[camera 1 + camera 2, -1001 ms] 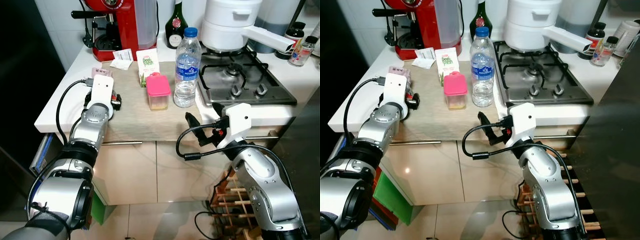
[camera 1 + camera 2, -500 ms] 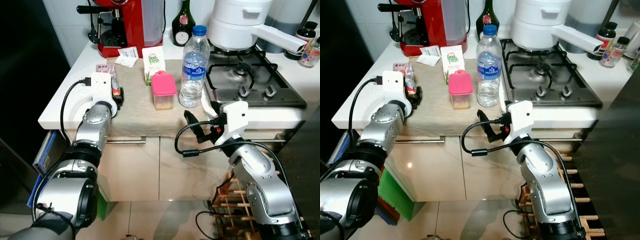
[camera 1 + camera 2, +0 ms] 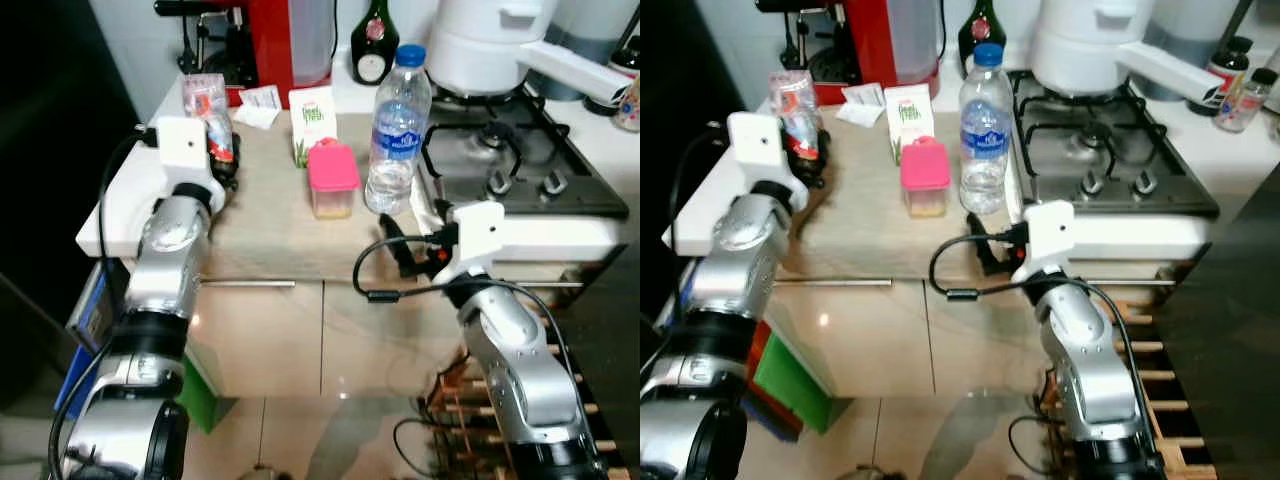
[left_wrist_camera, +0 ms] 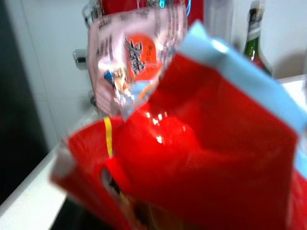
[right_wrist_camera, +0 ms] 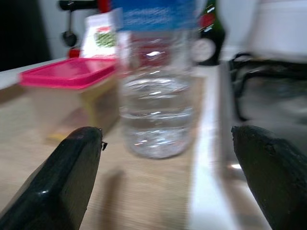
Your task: Restocking fridge
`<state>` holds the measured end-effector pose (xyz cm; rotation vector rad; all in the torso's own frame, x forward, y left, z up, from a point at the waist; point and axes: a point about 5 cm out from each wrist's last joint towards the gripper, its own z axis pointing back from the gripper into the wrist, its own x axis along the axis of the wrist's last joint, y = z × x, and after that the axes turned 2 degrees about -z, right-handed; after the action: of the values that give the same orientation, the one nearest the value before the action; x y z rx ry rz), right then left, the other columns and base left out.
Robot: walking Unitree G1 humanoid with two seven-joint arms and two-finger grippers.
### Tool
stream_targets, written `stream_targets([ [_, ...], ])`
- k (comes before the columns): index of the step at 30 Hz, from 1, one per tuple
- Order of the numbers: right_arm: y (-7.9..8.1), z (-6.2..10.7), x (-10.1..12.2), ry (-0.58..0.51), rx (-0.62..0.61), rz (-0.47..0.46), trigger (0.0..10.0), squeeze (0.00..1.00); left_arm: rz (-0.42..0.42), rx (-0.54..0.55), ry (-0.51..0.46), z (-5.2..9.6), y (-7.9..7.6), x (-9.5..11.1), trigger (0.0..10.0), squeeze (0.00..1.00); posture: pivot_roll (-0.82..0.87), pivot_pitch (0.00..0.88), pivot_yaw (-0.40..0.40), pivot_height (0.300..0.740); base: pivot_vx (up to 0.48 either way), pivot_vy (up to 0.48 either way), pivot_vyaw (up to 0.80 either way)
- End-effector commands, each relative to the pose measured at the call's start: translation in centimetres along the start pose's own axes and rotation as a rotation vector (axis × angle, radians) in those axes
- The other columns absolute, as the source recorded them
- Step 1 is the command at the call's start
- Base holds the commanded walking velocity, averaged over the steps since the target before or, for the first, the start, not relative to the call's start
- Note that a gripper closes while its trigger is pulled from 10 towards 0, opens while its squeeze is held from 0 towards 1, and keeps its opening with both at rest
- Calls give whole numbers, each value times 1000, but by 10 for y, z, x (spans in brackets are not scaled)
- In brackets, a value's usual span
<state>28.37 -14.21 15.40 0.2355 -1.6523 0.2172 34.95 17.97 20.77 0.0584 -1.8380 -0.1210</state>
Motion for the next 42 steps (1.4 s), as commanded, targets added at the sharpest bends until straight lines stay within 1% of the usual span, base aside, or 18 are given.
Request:
stream_targets([
  [1,-10,3,3,-35,-67,26,10000,0,-40,-14,-92,21,-1,18,0,0,-44,0,36,740,0,0,0],
  [3,-14,6,4,-46,-88,39,10000,0,-37,-7,-105,37,-1,20,0,0,-30,0,20,740,0,0,0],
  [4,-14,6,4,-46,-88,39,10000,0,-37,-7,-105,37,-1,20,0,0,-30,0,20,740,0,0,0],
  [5,-16,8,5,-55,-106,43,10000,0,-33,1,-110,46,-2,20,0,0,-27,0,16,740,0,0,0],
  [7,-22,12,3,-60,-150,42,10000,0,-90,-1,-154,64,-8,23,0,0,-13,0,-14,740,0,0,0],
  [8,-24,12,2,-61,-162,42,10000,0,-102,1,-154,70,-11,22,10000,0,-9,0,-28,740,0,0,0],
  [9,-24,11,-1,-51,-150,40,10000,0,-68,7,-101,73,-16,15,10000,0,-4,0,-31,740,0,0,0],
  [10,-24,11,-1,-51,-150,40,10000,0,-68,7,-101,73,-16,15,10000,0,-4,0,-31,740,0,0,0],
  [11,-22,8,-2,-46,-133,44,10000,0,-44,7,-85,73,-18,14,10000,0,-4,0,-32,740,0,0,0],
  [12,-21,6,-2,-46,-127,48,10000,0,-39,4,-92,73,-20,15,10000,0,-4,0,-32,740,0,0,0],
  [13,-19,2,-3,-47,-111,52,10000,0,-27,-11,-72,73,-22,14,10000,0,-2,0,-26,740,0,0,0],
  [15,-18,-1,-2,-48,-108,51,10000,0,-20,-17,-58,73,-22,13,10000,0,-2,0,-25,740,0,0,0],
  [17,-18,-3,-3,-48,-109,50,10000,0,-34,-15,-49,71,-21,12,10000,0,-1,0,-20,740,-247,0,0],
  [23,-17,-7,-6,-48,-124,31,10000,0,-27,-23,-42,63,-21,13,10000,0,-12,0,6,740,-479,0,0],
  [33,-18,-7,-10,-42,-140,30,10000,0,-15,-39,-38,54,-24,12,10000,0,-35,0,14,740,-480,0,0],
  [42,-18,-10,-10,-45,-136,35,10000,0,-12,-43,-40,50,-26,11,10000,0,-42,0,14,740,-480,0,0],
])
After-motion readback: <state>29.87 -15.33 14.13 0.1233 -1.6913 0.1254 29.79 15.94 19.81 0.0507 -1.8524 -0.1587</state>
